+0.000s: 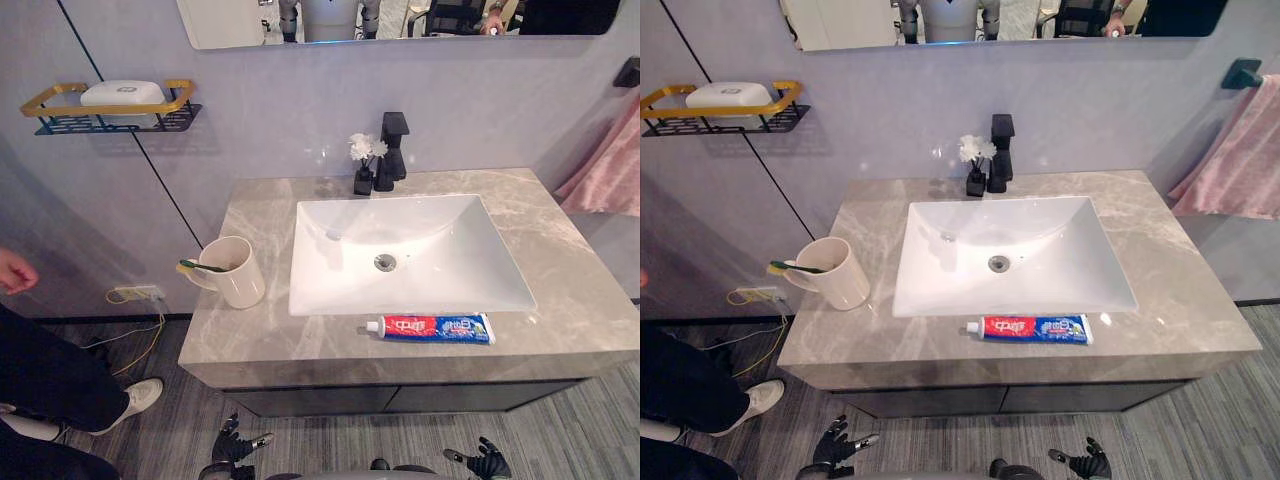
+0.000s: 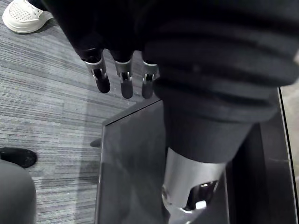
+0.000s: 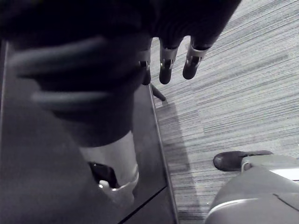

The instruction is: Organize washtable

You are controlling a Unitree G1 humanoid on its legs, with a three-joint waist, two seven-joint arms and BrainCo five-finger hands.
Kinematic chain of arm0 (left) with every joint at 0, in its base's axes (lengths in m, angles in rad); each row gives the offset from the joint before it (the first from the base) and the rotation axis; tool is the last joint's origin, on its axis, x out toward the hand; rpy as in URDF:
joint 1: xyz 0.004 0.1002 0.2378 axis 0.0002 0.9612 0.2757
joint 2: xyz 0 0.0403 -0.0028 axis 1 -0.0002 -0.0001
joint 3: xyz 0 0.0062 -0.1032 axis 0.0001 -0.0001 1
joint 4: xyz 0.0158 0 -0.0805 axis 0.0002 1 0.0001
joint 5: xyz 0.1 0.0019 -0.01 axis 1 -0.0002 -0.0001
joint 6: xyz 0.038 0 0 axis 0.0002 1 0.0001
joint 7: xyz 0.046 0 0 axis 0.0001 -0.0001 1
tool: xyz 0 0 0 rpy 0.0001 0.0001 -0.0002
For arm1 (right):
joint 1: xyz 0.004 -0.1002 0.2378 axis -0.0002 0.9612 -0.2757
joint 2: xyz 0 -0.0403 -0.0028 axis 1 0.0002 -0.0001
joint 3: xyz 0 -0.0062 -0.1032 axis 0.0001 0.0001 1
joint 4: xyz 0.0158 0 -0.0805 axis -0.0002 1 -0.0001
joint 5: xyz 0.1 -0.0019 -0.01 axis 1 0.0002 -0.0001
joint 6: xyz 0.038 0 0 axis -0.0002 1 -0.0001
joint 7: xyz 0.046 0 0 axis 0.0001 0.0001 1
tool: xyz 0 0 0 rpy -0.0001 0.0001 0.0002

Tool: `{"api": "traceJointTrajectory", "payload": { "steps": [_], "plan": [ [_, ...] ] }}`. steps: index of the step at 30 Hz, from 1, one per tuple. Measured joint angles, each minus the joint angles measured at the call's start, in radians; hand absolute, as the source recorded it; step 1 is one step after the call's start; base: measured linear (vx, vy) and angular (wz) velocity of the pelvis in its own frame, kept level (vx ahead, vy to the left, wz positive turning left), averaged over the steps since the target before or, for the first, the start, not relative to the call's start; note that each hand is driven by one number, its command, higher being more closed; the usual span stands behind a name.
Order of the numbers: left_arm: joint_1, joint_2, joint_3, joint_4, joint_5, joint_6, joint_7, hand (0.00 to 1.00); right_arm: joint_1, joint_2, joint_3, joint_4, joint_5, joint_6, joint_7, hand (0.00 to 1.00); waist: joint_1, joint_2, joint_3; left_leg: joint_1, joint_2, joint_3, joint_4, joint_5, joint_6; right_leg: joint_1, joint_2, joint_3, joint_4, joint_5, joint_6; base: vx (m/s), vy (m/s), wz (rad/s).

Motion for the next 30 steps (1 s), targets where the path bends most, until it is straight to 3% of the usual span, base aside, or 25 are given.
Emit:
{"api": "traceJointTrajectory", "payload": {
  "steps": [9,12,15,21,30],
  "plan": [
    [-0.013,0.037,0.056,-0.044,0.000,-0.002,0.003,0.00,-0.008,-0.020,-0.024,-0.001,-0.001,-0.001,0.008,0.00,0.001,-0.005,0.000,0.002,-0.004,-0.001,0.001,0.000,0.000,0.035,-0.004,-0.023,-0.053,0.026,0.003,-0.03,0.012,0.07],
    [-0.006,0.042,0.083,-0.165,0.001,-0.002,0.022,0.00,-0.009,-0.035,-0.025,-0.003,0.000,-0.001,0.022,0.00,0.015,-0.004,0.001,-0.010,-0.002,-0.006,0.006,0.000,0.001,0.032,-0.002,-0.034,-0.057,0.030,-0.001,-0.10,-0.006,0.09],
    [0.028,0.054,0.090,-0.361,0.002,-0.005,0.024,0.00,-0.008,-0.048,-0.028,-0.014,0.000,-0.003,0.023,0.00,0.013,-0.002,0.002,-0.028,-0.002,-0.022,0.003,0.001,0.002,0.028,-0.002,-0.053,-0.058,0.024,0.004,-0.08,-0.013,0.15],
    [0.061,0.064,0.181,-0.596,0.048,-0.011,0.024,0.00,0.002,-0.051,-0.030,-0.036,0.000,-0.003,0.043,0.00,0.014,0.009,0.000,-0.031,0.003,-0.028,-0.001,0.002,0.003,0.025,0.001,-0.065,-0.058,0.016,0.002,0.01,-0.001,0.06],
    [0.109,0.109,0.237,-0.762,0.193,-0.005,0.021,0.00,0.002,-0.051,-0.030,-0.060,-0.001,-0.004,0.067,0.00,0.036,0.014,-0.003,-0.027,-0.002,-0.029,-0.001,0.003,0.004,0.031,-0.003,-0.071,-0.053,0.021,-0.004,0.04,0.022,0.01]
  ]
}}
